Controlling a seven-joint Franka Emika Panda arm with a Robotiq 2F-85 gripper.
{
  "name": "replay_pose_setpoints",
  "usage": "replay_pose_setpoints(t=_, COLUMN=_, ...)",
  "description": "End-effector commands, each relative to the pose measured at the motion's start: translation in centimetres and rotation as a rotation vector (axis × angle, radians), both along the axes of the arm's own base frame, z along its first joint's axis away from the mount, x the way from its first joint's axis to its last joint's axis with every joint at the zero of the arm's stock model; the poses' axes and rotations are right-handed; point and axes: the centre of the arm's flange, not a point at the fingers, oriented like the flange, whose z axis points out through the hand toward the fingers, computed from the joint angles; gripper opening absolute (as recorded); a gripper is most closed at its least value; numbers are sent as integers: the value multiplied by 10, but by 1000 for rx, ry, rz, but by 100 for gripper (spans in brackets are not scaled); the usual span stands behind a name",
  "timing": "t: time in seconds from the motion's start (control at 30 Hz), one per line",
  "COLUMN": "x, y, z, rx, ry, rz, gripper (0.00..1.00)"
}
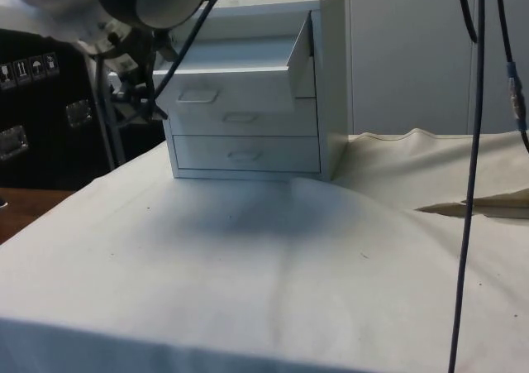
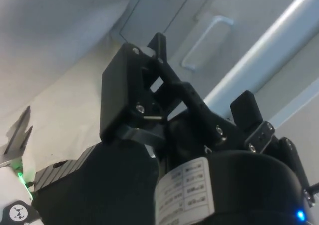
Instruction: Open the drawer, then close it.
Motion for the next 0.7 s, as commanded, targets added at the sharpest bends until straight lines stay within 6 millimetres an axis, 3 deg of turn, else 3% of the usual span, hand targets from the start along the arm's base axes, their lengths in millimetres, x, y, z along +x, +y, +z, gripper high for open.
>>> replay_pose_setpoints(t=0.0, x=0, y=0, z=-3, rx=-2, ry=-1, rz=-3, gripper=100)
replay_pose_setpoints(t=0.13, x=1, y=1, z=-13, rx=6, ry=-2, rz=-12, gripper=100)
replay_pose_setpoints(t=0.2, x=0, y=1, z=-14, rx=5, ry=-2, rz=-14, gripper=95)
replay_pose_setpoints(t=0.27, x=0, y=0, z=-15, rx=5, ry=-1, rz=-17, gripper=84)
replay_pose_setpoints(t=0.3, x=0, y=0, z=-15, rx=-7, ry=-1, rz=-16, gripper=72)
replay_pose_setpoints(t=0.33, x=0, y=0, z=-16, rx=5, ry=-1, rz=-18, gripper=72)
replay_pose_setpoints(t=0.43, x=0, y=0, z=-17, rx=4, ry=-1, rz=-18, gripper=56)
replay_pose_setpoints(t=0.53, x=0, y=0, z=-17, rx=4, ry=-1, rz=-19, gripper=38)
replay_pose_setpoints(t=0.57, x=0, y=0, z=-17, rx=4, ry=-2, rz=-20, gripper=28)
replay_pose_setpoints(t=0.63, x=0, y=0, z=-17, rx=-9, ry=-1, rz=-20, gripper=18)
replay_pose_setpoints(t=0.67, x=0, y=0, z=-17, rx=4, ry=-2, rz=-20, gripper=18)
